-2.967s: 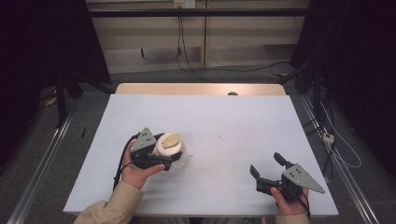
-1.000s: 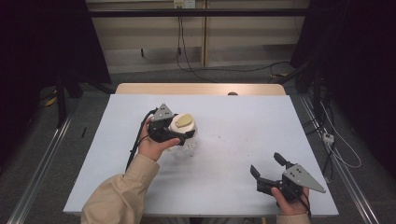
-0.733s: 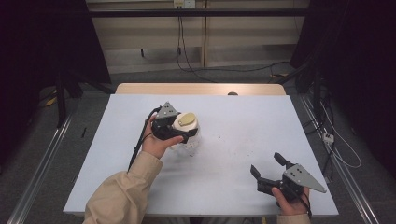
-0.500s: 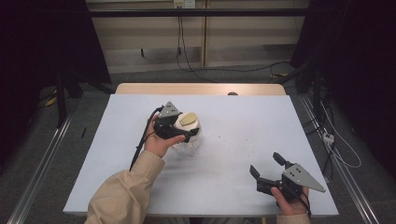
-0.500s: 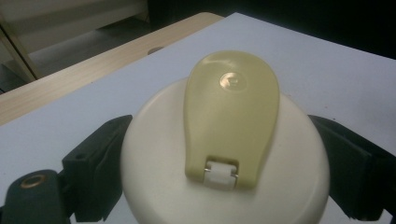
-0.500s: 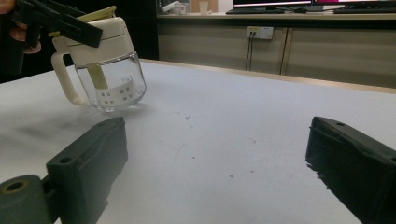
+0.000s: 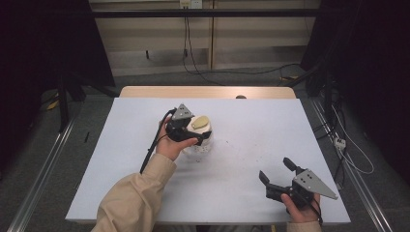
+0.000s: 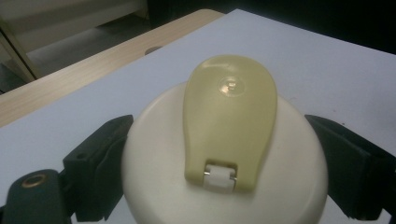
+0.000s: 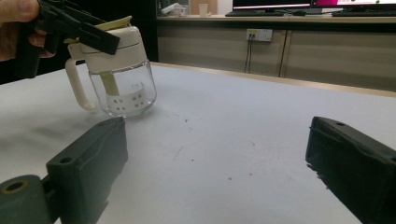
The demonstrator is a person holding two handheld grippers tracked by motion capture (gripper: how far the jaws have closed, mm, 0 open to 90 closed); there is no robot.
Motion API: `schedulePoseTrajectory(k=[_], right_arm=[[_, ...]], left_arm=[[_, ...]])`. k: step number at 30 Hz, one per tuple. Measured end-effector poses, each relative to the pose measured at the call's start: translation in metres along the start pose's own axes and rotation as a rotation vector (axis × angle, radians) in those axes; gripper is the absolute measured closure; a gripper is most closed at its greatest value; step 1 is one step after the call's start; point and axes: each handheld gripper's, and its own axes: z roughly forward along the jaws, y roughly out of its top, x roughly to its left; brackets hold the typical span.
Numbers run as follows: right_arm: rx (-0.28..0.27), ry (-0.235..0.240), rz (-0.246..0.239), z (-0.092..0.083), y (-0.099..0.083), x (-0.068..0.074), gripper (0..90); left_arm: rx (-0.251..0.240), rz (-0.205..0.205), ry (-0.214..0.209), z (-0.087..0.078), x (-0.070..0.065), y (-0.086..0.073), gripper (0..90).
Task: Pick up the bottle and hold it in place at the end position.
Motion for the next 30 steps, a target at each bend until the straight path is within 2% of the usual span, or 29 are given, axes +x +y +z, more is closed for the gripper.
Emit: schedulePoseTrajectory(k=[1,3,5,8,12,13,15,20,21,24,27,29,30], right_arm=[[0.001,0.001,-0.001,0.000,0.000,0.000,5.3],[0.001,0.002,0.001,0.000,0.000,0.000,5.2],[0.001,0.004,0.001,0.000,0.000,0.000,5.2],[0.000,0.006,0.000,0.000,0.000,0.000,5.2],[0.000,0.005,-0.002,0.000,0.000,0.000,5.2],[0.001,0.005,-0.001,0.000,0.000,0.000,5.2],[0.000,0.006,-0.002,0.000,0.000,0.000,5.2],[0.002,0.008,-0.003,0.000,0.000,0.000,5.2],[0.002,0.008,-0.003,0.000,0.000,0.000,5.2],[0.002,0.009,-0.002,0.001,0.000,0.000,5.2],[0.003,0.010,-0.002,0.001,0.000,0.000,5.2],[0.003,0.011,-0.002,0.001,0.000,0.000,5.3],[0.003,0.011,-0.002,0.001,0.000,0.000,5.2]], left_arm=[[0.001,-0.008,-0.007,0.001,-0.001,0.001,11.6],[0.003,0.008,-0.003,0.003,-0.001,0.003,11.6],[0.000,0.000,-0.009,0.006,-0.002,0.005,11.6],[0.016,0.017,-0.004,0.008,-0.003,0.007,11.6],[0.026,0.005,-0.008,0.011,-0.004,0.005,11.6],[0.032,0.018,-0.001,0.012,-0.003,0.004,11.7],[0.029,0.000,0.001,0.014,-0.003,0.003,11.7],[0.024,-0.008,0.007,0.016,0.000,0.004,11.7],[0.025,0.001,0.010,0.017,0.002,0.004,11.7],[0.019,-0.008,0.014,0.018,0.004,0.005,11.8],[0.031,0.012,0.010,0.019,0.006,0.007,11.7],[0.032,-0.003,0.007,0.020,0.006,0.007,11.7],[0.029,0.002,0.005,0.020,0.006,0.006,11.7]])
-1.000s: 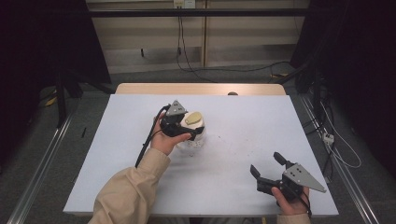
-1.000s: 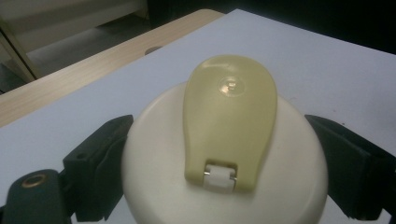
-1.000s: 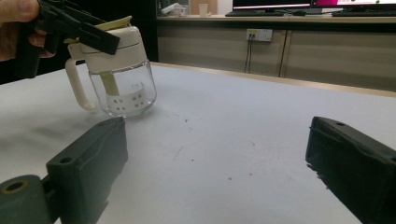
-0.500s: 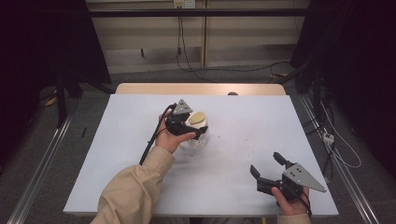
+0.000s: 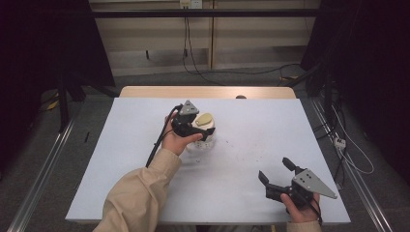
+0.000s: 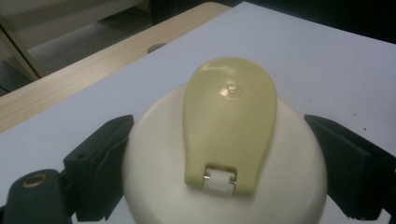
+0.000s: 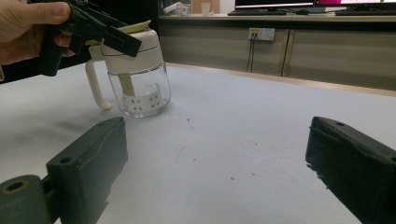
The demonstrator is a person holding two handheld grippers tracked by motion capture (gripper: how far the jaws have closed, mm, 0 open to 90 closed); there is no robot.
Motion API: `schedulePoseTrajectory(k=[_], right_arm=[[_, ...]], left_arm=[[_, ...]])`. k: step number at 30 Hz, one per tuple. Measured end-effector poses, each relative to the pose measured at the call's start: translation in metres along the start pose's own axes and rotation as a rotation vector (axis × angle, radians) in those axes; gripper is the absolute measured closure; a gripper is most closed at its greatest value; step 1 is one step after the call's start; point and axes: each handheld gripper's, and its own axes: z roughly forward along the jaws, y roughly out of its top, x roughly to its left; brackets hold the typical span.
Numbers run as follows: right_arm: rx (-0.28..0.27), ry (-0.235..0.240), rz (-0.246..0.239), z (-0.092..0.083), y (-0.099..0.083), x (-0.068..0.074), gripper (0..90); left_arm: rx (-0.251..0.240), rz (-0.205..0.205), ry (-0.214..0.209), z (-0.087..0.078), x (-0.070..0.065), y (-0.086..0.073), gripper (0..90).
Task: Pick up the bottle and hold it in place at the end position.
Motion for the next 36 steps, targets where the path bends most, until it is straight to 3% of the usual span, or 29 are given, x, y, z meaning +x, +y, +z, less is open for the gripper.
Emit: schedulePoseTrajectory(k=[36], right_arm=[[0.012,0.009,-0.006,0.0008,0.0000,0.0016,5.3]], left_arm=[[-0.013,0.009,0.012,0.0067,-0.0029,-0.0007,11.4]])
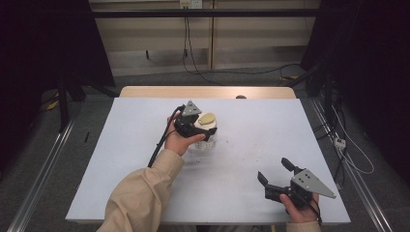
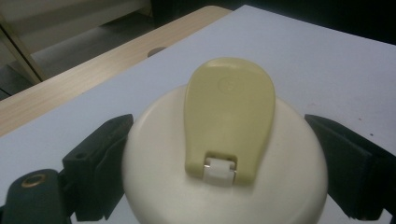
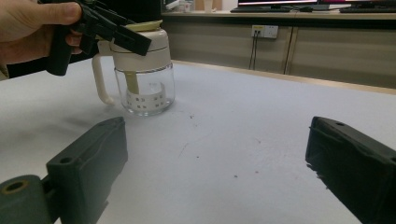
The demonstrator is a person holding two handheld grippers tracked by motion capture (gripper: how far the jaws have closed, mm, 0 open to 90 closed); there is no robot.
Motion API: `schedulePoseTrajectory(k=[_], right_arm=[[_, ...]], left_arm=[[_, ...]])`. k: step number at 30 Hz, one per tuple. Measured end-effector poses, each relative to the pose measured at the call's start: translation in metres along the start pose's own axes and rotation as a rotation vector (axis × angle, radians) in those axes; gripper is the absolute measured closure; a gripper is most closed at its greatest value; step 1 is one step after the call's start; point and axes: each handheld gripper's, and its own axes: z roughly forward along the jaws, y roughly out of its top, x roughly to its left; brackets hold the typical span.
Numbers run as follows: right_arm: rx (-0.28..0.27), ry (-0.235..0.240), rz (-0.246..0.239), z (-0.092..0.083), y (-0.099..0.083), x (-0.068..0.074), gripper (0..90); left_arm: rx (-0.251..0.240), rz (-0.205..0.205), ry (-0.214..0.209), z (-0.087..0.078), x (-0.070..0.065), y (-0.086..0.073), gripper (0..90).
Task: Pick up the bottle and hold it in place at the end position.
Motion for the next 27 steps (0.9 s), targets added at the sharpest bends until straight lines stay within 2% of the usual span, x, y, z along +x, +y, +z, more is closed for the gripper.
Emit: schedulePoseTrajectory(k=[3,15,27], right_arm=[[0.002,0.003,-0.003,0.0003,0.0001,0.0002,5.3],[0.007,0.007,0.000,0.0016,-0.0003,0.0002,5.4],[0.012,0.007,-0.010,0.0054,0.0041,0.0009,5.3]], left_arm=[[0.000,0.006,0.007,-0.0002,-0.0002,0.0000,11.4],[-0.006,-0.017,-0.003,-0.0010,-0.0007,-0.0006,11.2],[-0.013,-0.016,0.001,-0.0016,-0.0007,-0.0016,11.1]])
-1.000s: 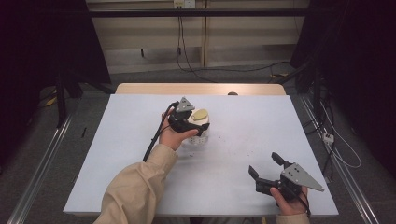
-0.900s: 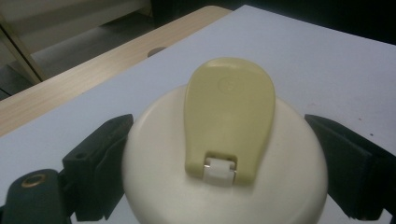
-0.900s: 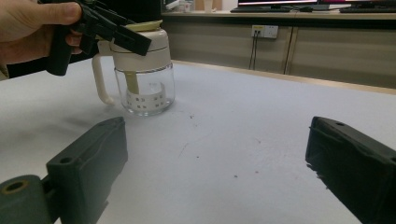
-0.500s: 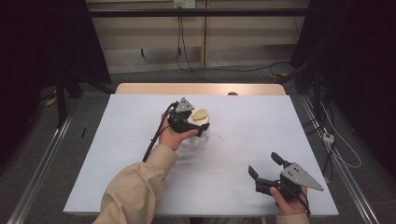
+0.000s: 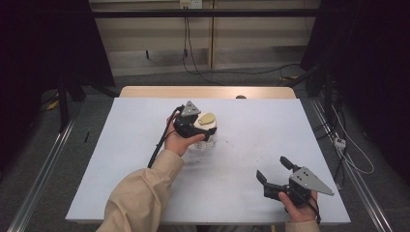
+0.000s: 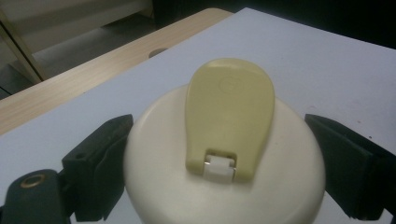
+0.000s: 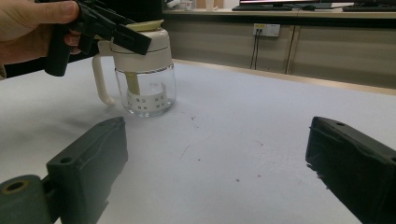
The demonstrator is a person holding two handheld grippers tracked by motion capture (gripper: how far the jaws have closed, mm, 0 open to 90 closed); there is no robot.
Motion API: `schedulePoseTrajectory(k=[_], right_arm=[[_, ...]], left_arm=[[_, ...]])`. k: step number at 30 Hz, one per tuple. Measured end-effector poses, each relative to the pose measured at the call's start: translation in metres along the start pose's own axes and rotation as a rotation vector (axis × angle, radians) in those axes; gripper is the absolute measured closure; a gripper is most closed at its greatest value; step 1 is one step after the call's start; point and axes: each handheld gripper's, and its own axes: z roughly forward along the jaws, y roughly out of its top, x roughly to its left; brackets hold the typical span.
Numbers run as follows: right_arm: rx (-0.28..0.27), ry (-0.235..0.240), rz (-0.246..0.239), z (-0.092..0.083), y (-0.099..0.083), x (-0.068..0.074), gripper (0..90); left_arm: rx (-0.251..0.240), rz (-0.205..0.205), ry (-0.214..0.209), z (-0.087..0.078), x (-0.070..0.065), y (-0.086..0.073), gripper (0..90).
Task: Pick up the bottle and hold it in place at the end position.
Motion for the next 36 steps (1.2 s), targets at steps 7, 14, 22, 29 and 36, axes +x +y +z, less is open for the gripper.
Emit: schedulePoseTrajectory(k=[7,14,22,29,36], right_arm=[[0.018,0.036,-0.012,0.014,0.007,0.005,5.2],[0.042,0.066,-0.023,0.029,0.017,0.012,5.3],[0.046,0.078,-0.038,0.049,0.033,0.019,5.5],[0.053,0.083,-0.020,0.066,0.040,0.019,5.6],[0.066,0.088,-0.001,0.078,0.045,0.018,5.6]], left_arm=[[-0.020,-0.013,-0.008,-0.007,0.002,0.002,9.8],[-0.032,-0.007,-0.013,-0.020,0.003,0.004,9.5],[-0.048,-0.018,-0.039,-0.040,0.005,0.004,9.5],[-0.020,-0.029,-0.043,-0.044,0.009,-0.014,9.3],[-0.011,-0.016,-0.051,-0.036,0.008,-0.019,8.9]])
